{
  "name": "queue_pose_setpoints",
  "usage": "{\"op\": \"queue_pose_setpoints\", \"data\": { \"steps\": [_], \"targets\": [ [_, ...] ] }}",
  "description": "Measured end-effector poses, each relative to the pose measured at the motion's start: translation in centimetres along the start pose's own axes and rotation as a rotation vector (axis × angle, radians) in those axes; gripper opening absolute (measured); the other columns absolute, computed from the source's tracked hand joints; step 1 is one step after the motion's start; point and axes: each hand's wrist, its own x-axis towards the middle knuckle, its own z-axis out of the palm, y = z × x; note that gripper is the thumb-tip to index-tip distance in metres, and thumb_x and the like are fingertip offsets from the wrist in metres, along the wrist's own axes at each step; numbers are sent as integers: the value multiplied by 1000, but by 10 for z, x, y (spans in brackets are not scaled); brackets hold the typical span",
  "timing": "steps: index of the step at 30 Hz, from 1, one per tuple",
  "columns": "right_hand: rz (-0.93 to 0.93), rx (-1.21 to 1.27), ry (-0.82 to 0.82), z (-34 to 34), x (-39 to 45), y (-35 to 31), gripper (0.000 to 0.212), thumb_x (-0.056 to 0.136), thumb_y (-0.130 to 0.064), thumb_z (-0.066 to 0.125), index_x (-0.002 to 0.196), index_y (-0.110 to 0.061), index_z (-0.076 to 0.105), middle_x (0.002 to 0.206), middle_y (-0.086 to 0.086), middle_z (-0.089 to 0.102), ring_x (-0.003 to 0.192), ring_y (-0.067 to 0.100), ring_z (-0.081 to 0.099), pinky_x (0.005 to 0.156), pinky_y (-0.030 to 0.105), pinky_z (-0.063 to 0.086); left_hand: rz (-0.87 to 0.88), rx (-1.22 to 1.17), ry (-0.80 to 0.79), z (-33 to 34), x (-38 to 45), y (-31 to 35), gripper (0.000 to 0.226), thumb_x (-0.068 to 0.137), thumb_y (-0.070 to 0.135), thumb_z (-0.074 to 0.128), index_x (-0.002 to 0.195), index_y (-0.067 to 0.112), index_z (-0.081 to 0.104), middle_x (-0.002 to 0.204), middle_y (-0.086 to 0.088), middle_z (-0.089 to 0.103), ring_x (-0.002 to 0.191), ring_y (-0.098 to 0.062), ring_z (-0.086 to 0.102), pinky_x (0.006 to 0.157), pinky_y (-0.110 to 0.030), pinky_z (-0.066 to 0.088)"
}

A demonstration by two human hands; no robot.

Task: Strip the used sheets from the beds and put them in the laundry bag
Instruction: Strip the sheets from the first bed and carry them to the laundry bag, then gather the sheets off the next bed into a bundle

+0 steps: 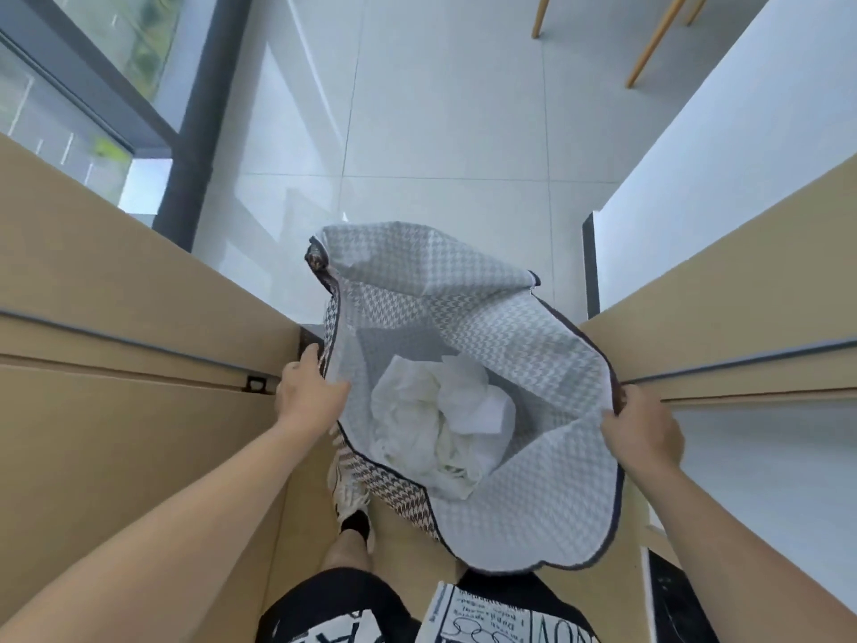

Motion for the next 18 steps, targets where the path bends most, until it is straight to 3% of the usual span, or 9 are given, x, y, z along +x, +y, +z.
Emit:
{"op": "queue_pose_setpoints", "data": {
  "steps": [4,8,14,18],
  "targets": [
    [-12,32,-88,-12,-20,4,32,95,-32,64,117,-9,61,103,15,65,87,32,55,68,35,40,149,126,-82,-14,-29,1,68,94,37,66,156,30,38,155,-10,40,137,-31,45,109,-43,40],
    [-10,76,-75,-14,-55,1,39,94,-32,63,128,-13,62,117,17,69,108,37,64,77,37,49,278,181,-117,-37,-35,8,65,96,43,65,155,31,41,156,-6,40,141,-30,42,113,-47,41],
    [51,169,-47,-7,-130,-9,56,97,-34,64,147,-13,50,135,19,61,121,37,59,87,37,47,492,204,-175,-60,-35,10,66,95,40,65,156,31,39,156,-7,40,138,-30,45,114,-49,41],
    [85,119,-65,9,-193,-13,71,94,-49,65,156,-23,41,145,13,54,132,36,50,101,41,48,638,274,-240,-61,-41,5,67,96,40,64,156,31,38,162,-7,34,146,-30,36,118,-48,36]
  ]
}}
